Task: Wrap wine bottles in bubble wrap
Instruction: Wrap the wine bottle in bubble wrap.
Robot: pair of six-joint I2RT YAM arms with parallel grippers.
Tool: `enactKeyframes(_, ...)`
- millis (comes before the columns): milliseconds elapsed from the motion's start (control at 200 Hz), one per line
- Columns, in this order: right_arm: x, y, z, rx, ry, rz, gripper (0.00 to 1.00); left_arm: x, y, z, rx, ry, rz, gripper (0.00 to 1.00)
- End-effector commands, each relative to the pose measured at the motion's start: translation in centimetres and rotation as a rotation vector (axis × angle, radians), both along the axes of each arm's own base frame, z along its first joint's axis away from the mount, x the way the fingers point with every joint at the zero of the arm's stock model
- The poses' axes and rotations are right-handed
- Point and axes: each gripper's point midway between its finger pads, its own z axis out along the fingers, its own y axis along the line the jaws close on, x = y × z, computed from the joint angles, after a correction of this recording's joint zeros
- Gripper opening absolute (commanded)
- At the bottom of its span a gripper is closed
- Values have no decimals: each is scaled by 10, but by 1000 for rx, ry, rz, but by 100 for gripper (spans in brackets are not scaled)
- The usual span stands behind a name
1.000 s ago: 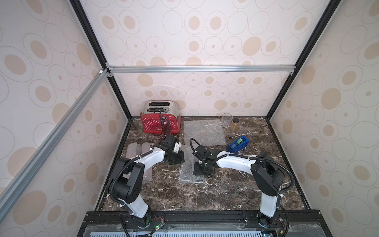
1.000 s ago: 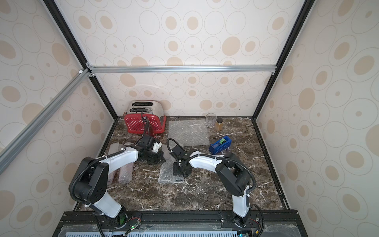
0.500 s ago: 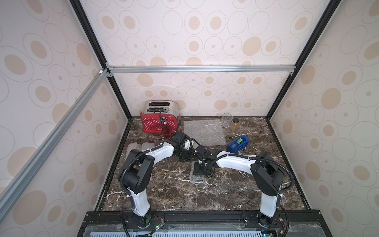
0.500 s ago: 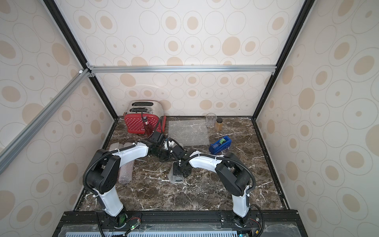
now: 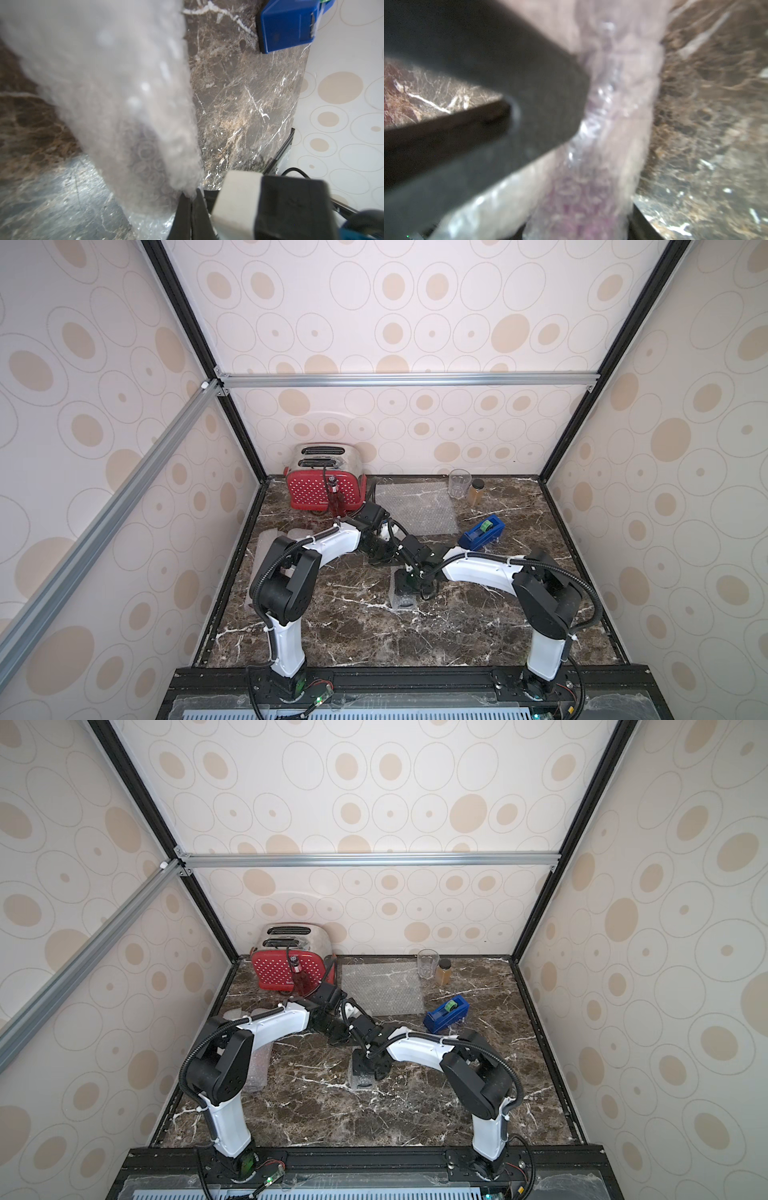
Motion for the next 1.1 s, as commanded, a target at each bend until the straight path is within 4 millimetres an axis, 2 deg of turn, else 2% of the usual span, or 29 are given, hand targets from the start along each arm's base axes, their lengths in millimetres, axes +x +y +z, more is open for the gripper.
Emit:
enactKeyframes(0, -10, -20, 12, -50, -11, 16, 64, -23, 35, -65, 247, 69, -8, 0)
enactKeyframes(250, -17, -22, 60, 47, -71, 36, 65, -24, 29, -71, 256, 89, -22, 0)
enactKeyframes(401, -16, -19, 76, 97, -98, 25, 63, -24, 31, -74, 267, 90, -23, 0)
enactKeyframes(576, -7, -2, 74, 131, -84, 20, 59, -24, 31, -75, 272, 90, -24, 1)
enactKeyframes(756, -4, 0, 63, 79, -47, 26, 57, -24, 32, -76, 276, 88, -24, 2)
enactKeyframes(962, -4, -1, 86, 116, -82, 2, 63, -24, 33, -79, 282, 95, -23, 2)
enactKeyframes(1097, -5, 0, 86, 119, -80, -6, 64, -25, 33, -79, 283, 94, -25, 2)
